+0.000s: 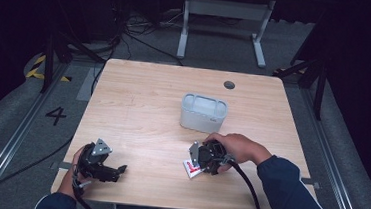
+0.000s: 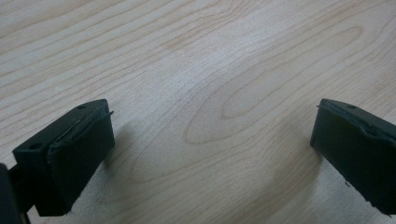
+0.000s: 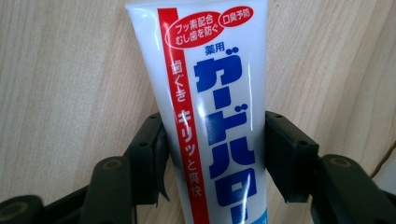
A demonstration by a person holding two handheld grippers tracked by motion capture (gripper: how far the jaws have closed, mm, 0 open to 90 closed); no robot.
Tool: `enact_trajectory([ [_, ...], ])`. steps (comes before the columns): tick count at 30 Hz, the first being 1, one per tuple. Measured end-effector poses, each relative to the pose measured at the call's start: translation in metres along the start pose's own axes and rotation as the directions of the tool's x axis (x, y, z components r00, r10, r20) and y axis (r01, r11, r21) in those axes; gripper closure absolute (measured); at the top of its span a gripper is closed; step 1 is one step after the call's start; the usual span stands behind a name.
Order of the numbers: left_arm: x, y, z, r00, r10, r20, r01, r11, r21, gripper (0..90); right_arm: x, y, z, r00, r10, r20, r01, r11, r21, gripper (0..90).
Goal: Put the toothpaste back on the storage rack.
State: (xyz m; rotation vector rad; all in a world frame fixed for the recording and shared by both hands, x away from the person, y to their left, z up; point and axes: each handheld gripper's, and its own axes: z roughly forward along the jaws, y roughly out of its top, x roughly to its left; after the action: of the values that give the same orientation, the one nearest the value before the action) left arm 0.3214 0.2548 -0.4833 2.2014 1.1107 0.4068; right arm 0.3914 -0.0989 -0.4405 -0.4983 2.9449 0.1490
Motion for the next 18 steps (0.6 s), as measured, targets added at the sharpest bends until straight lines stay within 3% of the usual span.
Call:
enact_trajectory([
  [15,0.001,0.0,0.0,1.0,0.004,-0.001,-0.004,1.0,-0.002,0.0,0.002,-0.01,-0.004,0.9997,0.015,0.018,-0.013,0.996,-0.094,58.7],
  [18,0.0,0.0,0.0,1.0,0.002,0.004,-0.002,1.0,0.0,0.0,0.002,-0.013,-0.005,0.9988,0.047,0.015,-0.045,0.99,-0.135,60.6],
])
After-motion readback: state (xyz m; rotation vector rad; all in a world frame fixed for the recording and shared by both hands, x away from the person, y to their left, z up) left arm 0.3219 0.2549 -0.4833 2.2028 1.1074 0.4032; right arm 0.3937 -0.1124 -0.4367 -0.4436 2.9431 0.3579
